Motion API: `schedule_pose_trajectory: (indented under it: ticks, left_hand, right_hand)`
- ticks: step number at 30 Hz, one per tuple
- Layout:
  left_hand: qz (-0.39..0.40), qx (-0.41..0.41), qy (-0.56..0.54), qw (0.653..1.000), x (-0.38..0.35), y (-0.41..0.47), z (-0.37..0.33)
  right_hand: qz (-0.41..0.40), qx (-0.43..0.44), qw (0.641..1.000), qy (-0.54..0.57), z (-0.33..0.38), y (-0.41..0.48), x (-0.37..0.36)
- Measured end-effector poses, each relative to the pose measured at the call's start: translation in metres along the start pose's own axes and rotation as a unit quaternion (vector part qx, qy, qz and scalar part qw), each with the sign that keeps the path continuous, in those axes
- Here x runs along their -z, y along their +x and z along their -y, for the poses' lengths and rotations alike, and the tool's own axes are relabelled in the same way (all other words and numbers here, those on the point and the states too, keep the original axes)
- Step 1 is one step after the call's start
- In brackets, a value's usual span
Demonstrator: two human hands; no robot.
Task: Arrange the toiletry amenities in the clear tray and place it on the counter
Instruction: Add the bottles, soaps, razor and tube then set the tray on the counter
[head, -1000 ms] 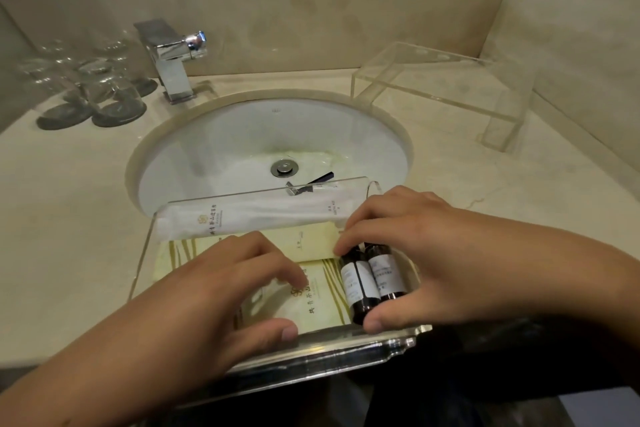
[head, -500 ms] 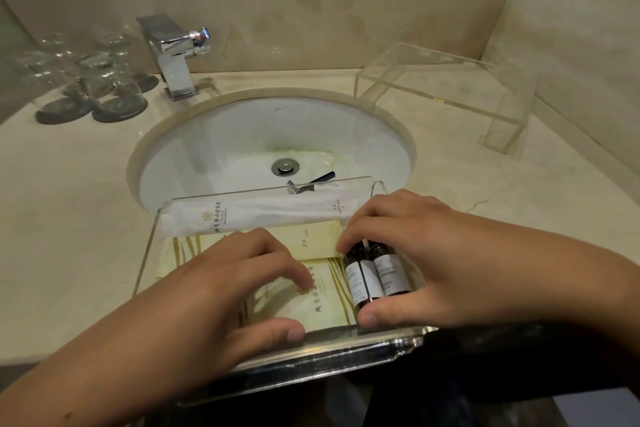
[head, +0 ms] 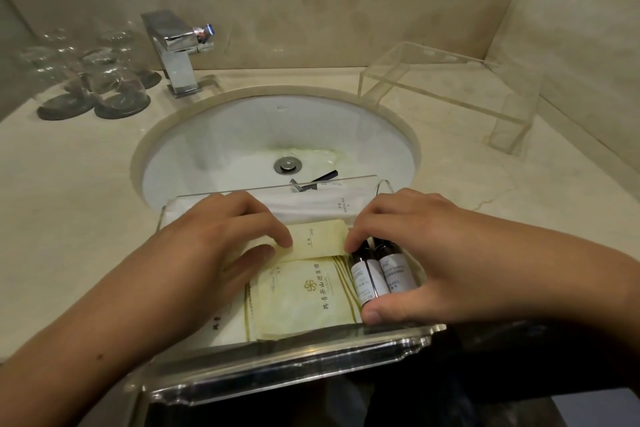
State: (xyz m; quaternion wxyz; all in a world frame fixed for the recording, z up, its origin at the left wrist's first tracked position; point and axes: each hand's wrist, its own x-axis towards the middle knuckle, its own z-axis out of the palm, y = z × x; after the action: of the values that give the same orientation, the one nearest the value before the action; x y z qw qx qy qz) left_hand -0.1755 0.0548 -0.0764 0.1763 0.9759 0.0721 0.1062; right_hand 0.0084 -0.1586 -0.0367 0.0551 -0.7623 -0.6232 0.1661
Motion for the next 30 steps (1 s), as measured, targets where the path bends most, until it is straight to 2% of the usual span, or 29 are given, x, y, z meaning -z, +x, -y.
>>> schedule_pose_trajectory:
  ticks: [8,17,22,25,30]
  left_hand:
    - [-0.014,-0.009,-0.014,1.0,0.005,-0.001,-0.006]
    - [-0.034,-0.011,-0.041,0.999,0.018,0.023,0.009]
    - [-0.054,0.039,-0.098,0.993,0.034,0.059,0.037]
    - [-0.035,0.09,-0.131,0.987,0.034,0.083,0.065]
    - [0.006,0.12,-0.121,0.985,0.013,0.11,0.112]
  right_hand:
    - [-0.028,0.005,0.999,0.015,0.0,0.002,0.005]
    - [-0.151,0.02,0.985,0.08,-0.006,0.032,0.02]
    - [-0.209,0.0,0.969,0.133,-0.027,0.07,0.038]
    - [-0.206,-0.028,0.966,0.153,-0.048,0.096,0.042]
    - [-0.131,-0.071,0.973,0.174,-0.088,0.135,0.025]
